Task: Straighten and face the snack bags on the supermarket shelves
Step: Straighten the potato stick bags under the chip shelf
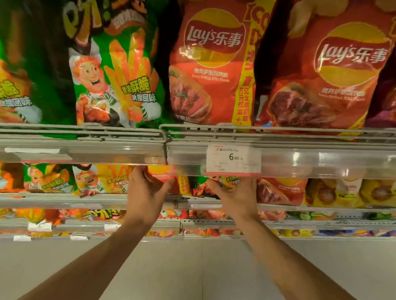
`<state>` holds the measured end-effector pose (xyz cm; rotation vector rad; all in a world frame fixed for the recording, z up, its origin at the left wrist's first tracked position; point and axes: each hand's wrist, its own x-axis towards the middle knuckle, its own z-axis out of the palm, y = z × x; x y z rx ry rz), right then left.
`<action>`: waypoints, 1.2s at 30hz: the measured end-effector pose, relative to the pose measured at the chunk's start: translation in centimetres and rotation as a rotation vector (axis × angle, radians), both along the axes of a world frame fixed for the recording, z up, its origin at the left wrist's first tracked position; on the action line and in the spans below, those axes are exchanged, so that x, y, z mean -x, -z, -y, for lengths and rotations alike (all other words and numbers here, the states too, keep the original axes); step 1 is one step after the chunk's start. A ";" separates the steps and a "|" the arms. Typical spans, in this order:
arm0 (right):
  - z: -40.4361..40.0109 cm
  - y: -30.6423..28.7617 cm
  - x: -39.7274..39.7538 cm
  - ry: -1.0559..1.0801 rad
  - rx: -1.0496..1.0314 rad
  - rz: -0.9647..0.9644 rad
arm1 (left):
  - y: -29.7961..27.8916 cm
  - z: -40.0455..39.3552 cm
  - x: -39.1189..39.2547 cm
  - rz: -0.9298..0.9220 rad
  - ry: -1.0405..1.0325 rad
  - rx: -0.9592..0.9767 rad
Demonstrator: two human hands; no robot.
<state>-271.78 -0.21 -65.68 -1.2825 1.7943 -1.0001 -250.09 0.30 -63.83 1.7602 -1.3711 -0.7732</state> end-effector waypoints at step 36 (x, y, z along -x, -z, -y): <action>1.0 -0.3 -0.6 0.117 0.066 -0.101 | -1.3 3.2 -2.6 -0.519 -0.016 -0.268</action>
